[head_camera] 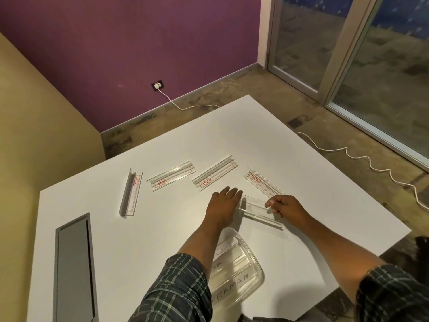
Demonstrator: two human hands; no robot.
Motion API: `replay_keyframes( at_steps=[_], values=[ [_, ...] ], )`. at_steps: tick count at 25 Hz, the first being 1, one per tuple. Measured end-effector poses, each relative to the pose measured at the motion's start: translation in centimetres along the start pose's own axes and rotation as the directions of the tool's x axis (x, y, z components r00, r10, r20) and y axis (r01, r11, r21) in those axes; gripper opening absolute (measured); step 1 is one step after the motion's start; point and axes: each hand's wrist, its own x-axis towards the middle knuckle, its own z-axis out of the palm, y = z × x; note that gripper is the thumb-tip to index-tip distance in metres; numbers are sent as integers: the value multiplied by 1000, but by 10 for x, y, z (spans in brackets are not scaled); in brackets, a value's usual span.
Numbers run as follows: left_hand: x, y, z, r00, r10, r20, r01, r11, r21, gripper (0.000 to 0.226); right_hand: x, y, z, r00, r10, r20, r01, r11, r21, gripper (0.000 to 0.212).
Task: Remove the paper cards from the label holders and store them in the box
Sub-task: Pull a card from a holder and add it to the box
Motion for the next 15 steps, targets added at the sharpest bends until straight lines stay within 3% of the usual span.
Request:
replay_keyframes(
  at_steps=[5,8,12,15],
  values=[
    [-12,-15,-24,997,24,-72,-24,1000,6,77,3,-29,1,986,78,146,-81,997,18,25],
    [-27,-29,-36,999,32,4,-32,998,45,63,1,-42,6,969,101,224,-98,995,-26,28],
    [-60,-42,-50,986,-121,112,135,982,-131,52,-8,-68,25,969,2,246,33,990,-138,21],
    [-85,-58,-54,954,-202,221,261,924,-280,56,-21,-88,40,914,-86,396,197,949,-246,30]
  ],
)
